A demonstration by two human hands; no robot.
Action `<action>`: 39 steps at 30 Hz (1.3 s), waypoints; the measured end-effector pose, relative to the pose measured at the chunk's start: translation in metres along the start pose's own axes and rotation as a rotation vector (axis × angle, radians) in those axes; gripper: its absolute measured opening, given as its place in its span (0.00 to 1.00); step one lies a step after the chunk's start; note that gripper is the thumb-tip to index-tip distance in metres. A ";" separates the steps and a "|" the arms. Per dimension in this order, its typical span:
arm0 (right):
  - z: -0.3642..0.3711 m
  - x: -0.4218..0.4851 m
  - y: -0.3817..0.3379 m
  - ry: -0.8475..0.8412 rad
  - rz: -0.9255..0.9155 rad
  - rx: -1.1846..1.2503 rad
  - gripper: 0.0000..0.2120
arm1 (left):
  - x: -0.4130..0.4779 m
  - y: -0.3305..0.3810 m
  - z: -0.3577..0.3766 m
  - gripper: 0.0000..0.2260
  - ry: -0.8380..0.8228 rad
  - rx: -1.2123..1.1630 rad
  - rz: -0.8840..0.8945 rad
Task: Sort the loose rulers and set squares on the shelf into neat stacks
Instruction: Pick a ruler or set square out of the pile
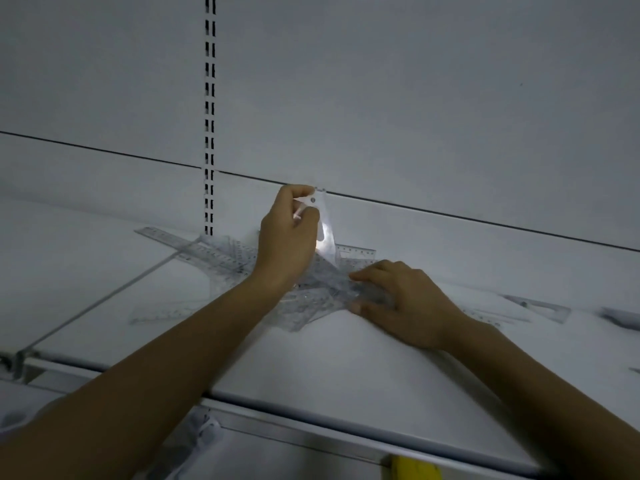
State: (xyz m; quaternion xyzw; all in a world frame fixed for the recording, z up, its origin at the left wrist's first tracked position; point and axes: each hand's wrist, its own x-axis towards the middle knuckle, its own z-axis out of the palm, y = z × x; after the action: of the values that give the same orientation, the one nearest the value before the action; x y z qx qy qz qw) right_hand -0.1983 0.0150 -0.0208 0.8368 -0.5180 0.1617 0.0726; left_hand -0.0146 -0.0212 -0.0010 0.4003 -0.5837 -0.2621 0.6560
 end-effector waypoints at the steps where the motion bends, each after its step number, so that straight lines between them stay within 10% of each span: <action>1: 0.000 -0.003 0.003 0.050 0.004 0.009 0.23 | 0.000 -0.001 0.000 0.12 -0.022 -0.011 -0.025; 13: -0.007 -0.018 0.012 0.434 0.197 0.206 0.05 | -0.002 -0.001 0.003 0.07 0.029 0.073 0.204; 23: -0.020 -0.021 0.000 0.471 0.375 0.832 0.06 | -0.008 0.007 -0.003 0.10 0.058 0.164 0.302; 39: -0.024 -0.021 0.001 0.492 0.545 0.957 0.07 | -0.010 -0.013 0.001 0.10 -0.229 0.561 0.341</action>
State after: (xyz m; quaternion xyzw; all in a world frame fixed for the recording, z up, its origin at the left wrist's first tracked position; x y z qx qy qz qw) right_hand -0.2126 0.0395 -0.0060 0.5518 -0.5516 0.5784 -0.2383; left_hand -0.0160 -0.0198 -0.0173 0.4296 -0.7615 -0.0213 0.4850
